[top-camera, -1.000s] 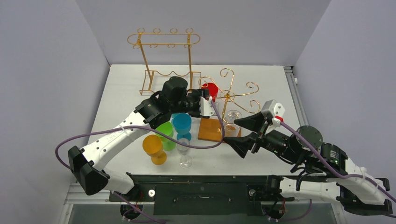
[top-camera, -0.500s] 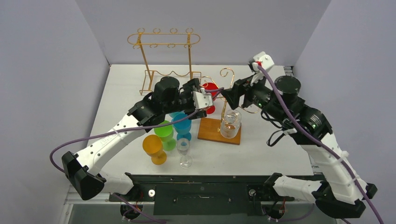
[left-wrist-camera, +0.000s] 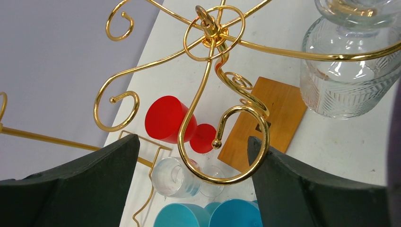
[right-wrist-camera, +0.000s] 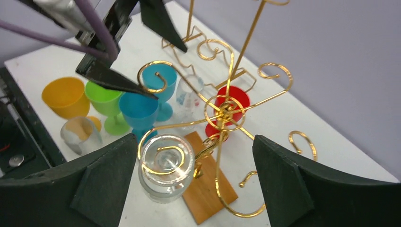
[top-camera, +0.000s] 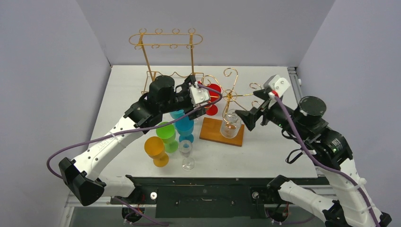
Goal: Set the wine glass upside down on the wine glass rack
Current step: Adjust the wine rack at the center of the board.
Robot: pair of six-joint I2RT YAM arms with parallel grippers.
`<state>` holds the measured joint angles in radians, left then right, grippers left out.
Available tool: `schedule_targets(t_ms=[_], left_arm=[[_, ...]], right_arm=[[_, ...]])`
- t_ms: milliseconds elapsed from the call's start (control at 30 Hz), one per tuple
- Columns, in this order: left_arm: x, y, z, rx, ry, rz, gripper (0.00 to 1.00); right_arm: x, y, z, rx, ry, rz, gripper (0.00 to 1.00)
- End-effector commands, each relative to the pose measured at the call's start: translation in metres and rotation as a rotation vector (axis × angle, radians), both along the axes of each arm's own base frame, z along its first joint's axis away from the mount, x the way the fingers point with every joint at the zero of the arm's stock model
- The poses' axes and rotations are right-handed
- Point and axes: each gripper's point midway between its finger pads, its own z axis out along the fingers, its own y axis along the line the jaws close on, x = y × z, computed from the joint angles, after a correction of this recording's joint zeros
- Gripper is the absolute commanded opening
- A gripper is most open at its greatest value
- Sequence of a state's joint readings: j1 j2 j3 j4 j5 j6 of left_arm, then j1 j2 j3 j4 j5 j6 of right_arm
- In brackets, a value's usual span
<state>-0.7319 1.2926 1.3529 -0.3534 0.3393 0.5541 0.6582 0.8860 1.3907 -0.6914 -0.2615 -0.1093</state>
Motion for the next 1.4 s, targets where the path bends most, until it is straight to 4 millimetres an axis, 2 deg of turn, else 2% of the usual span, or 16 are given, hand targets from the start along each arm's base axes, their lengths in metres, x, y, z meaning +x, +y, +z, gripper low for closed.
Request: schedule_targets(t_ms=[0,100,167,233,400,500,600,733,1000,1167,1367], left_arm=[[-0.002,-0.003,0.060,-0.164,-0.095,-0.019,0.81],[-0.005,0.000,0.063,-0.174,-0.101,-0.022,0.81],[-0.007,0.000,0.062,-0.172,-0.104,-0.031,0.81],[-0.009,0.001,0.061,-0.170,-0.105,-0.039,0.81],[-0.012,0.000,0.060,-0.159,-0.115,-0.056,0.81],[-0.013,-0.001,0.059,-0.153,-0.120,-0.064,0.81],[-0.015,-0.001,0.057,-0.139,-0.130,-0.078,0.79],[-0.015,-0.002,0.054,-0.124,-0.139,-0.089,0.75],[-0.010,-0.006,0.043,-0.090,-0.149,-0.099,0.69],[-0.008,-0.008,0.043,-0.087,-0.149,-0.103,0.67],[-0.008,-0.010,0.039,-0.074,-0.148,-0.116,0.66]], right_arm=[[0.030,-0.010,0.035,0.076,-0.039,-0.072,0.82],[0.071,-0.018,0.031,0.086,0.024,-0.236,0.76],[0.093,-0.028,0.038,0.094,0.037,-0.345,0.73],[0.113,-0.034,0.038,0.069,0.059,-0.425,0.69],[0.152,-0.030,0.024,-0.017,0.112,-0.496,0.66],[0.169,-0.021,0.012,-0.057,0.161,-0.489,0.61],[0.177,-0.014,0.005,-0.072,0.192,-0.469,0.58],[0.176,-0.007,-0.003,-0.085,0.233,-0.425,0.54],[0.181,-0.023,-0.028,-0.146,0.283,-0.468,0.51],[0.192,-0.018,-0.052,-0.174,0.349,-0.461,0.48],[0.201,-0.008,-0.067,-0.186,0.389,-0.431,0.38]])
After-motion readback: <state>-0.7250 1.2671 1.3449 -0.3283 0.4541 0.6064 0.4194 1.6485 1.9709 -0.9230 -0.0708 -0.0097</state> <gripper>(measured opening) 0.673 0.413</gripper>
